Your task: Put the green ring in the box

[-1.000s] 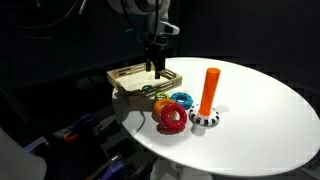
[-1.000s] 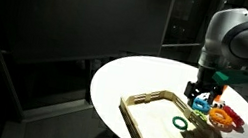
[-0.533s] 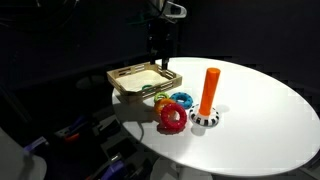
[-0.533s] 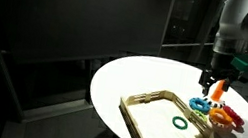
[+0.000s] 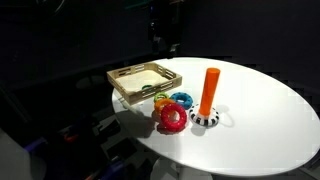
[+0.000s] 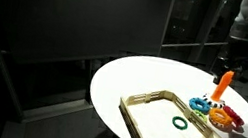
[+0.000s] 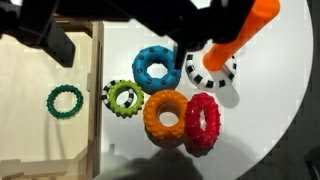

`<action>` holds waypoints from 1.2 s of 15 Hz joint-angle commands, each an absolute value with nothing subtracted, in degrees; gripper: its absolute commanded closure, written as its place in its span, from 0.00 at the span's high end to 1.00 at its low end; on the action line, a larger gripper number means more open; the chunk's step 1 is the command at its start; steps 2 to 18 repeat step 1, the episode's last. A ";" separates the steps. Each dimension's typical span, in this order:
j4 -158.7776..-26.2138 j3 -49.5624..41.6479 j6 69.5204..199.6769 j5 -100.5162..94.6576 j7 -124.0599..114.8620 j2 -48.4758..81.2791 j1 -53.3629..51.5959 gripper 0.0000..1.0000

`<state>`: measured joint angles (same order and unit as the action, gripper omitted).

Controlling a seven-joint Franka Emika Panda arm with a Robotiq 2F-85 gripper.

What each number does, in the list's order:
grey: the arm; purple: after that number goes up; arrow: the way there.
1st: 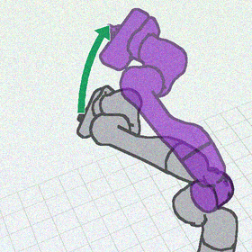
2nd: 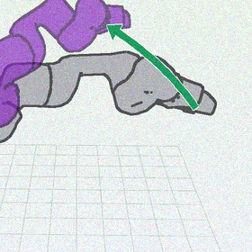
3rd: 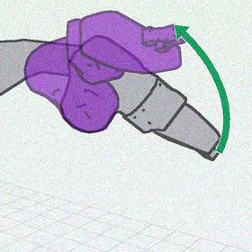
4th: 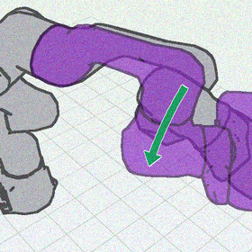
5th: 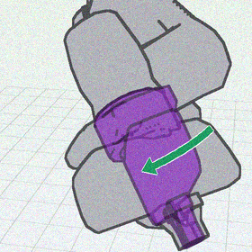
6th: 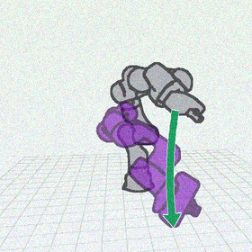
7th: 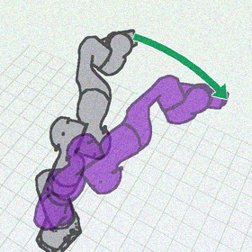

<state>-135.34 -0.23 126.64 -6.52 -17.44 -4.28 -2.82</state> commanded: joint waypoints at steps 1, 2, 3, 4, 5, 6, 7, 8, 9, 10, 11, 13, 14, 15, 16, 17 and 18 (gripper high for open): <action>-135.41 0.61 126.52 -6.37 -17.19 -4.58 -1.87 1.00; -135.41 0.61 126.52 -6.37 -17.19 -4.58 -1.87 1.00; -135.41 0.61 126.52 -6.37 -17.19 -4.58 -1.87 1.00; -135.41 0.61 126.52 -6.37 -17.19 -4.58 -1.87 1.00; -135.41 0.61 126.52 -6.37 -17.19 -4.58 -1.87 1.00; -135.41 0.61 126.52 -6.37 -17.19 -4.58 -1.87 1.00; -135.41 0.61 126.52 -6.37 -17.19 -4.58 -1.87 1.00; -135.41 0.61 126.52 -6.37 -17.19 -4.58 -1.87 1.00; -135.41 0.61 126.52 -6.37 -17.19 -4.58 -1.87 1.00; -135.41 0.61 126.52 -6.37 -17.19 -4.58 -1.87 1.00; -135.41 0.61 126.52 -6.37 -17.19 -4.58 -1.87 1.00; -135.41 0.61 126.52 -6.37 -17.19 -4.58 -1.87 1.00; -135.41 0.61 126.52 -6.37 -17.19 -4.58 -1.87 1.00; -135.41 0.61 126.52 -6.37 -17.19 -4.58 -1.87 1.00; -135.41 0.61 126.52 -6.37 -17.19 -4.58 -1.87 1.00; -135.41 0.61 126.52 -6.37 -17.19 -4.58 -1.87 1.00; -135.41 0.61 126.52 -6.37 -17.19 -4.58 -1.87 1.00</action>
